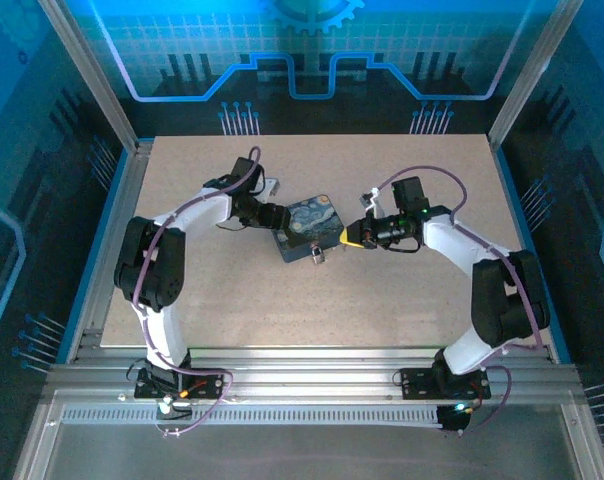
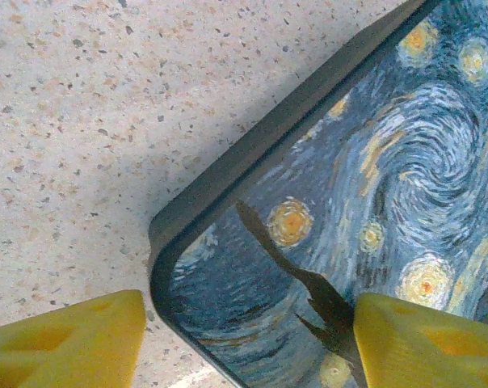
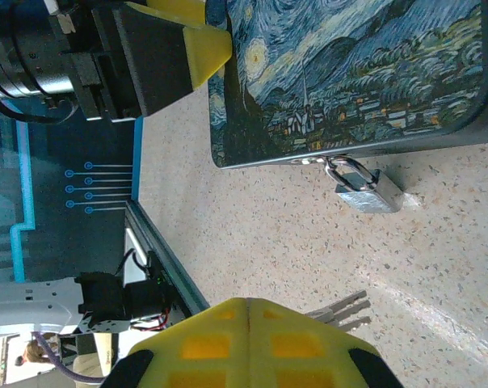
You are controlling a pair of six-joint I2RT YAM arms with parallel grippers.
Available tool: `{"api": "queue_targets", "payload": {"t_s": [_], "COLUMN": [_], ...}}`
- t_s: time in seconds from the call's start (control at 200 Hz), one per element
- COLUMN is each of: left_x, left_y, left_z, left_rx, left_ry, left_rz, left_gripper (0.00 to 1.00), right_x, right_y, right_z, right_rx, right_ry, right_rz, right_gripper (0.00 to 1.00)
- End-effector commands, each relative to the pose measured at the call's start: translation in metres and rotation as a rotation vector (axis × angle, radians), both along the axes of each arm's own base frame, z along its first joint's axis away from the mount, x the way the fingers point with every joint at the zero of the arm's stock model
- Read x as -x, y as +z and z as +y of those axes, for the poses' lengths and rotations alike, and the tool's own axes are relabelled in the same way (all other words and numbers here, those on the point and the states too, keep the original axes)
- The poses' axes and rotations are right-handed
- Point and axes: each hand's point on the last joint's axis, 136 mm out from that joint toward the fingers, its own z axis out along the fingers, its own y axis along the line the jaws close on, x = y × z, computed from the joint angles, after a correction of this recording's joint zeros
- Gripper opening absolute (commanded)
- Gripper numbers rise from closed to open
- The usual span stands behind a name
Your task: Unlock a padlock with a key
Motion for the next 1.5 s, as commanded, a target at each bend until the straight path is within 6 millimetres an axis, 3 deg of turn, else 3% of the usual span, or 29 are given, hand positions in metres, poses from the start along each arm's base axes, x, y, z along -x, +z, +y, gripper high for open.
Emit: {"api": "queue_targets", "payload": {"t_s": [0.0,0.135,0.21,0.335,0.51,0.665,0.805,0.89,1.155,1.496], "left_x": [0.000,0.005,0.017,0.049,0.090,0.108,0.104,0.098,0.083,0.071], "left_y": [0.026,0.063,0.070,0.063,0.045,0.025,0.003,-0.007,-0.030,-0.047], "left_z": [0.010,0.009,0.010,-0.003,-0.042,-0.083,-0.109,-0.115,-0.123,-0.119], "left_rx": [0.000,0.050,0.060,0.068,0.057,0.015,-0.015,-0.042,-0.063,-0.110], "left_ry": [0.061,0.158,0.246,0.353,0.445,0.469,0.469,0.482,0.547,0.640], "left_rz": [-0.041,-0.074,-0.047,0.023,0.088,0.082,0.103,0.112,0.121,0.075], "left_gripper": [0.77,0.80,0.80,0.79,0.79,0.79,0.78,0.77,0.73,0.63], "right_x": [0.005,0.005,0.004,0.001,-0.001,0.003,0.003,0.010,0.010,0.007], "right_y": [-0.002,-0.006,-0.011,-0.017,-0.020,-0.030,-0.036,-0.047,-0.051,-0.047], "right_z": [-0.008,-0.012,-0.018,-0.032,-0.050,-0.062,-0.074,-0.083,-0.100,-0.099], "right_rx": [0.019,0.030,0.042,0.049,0.054,0.074,0.078,0.084,0.075,0.057], "right_ry": [-0.017,-0.033,-0.055,-0.099,-0.154,-0.200,-0.238,-0.262,-0.312,-0.298], "right_rz": [0.014,0.023,0.039,0.063,0.080,0.107,0.126,0.164,0.177,0.172], "right_gripper": [0.00,0.00,0.00,0.00,0.00,0.00,0.00,0.00,0.00,0.00]}}
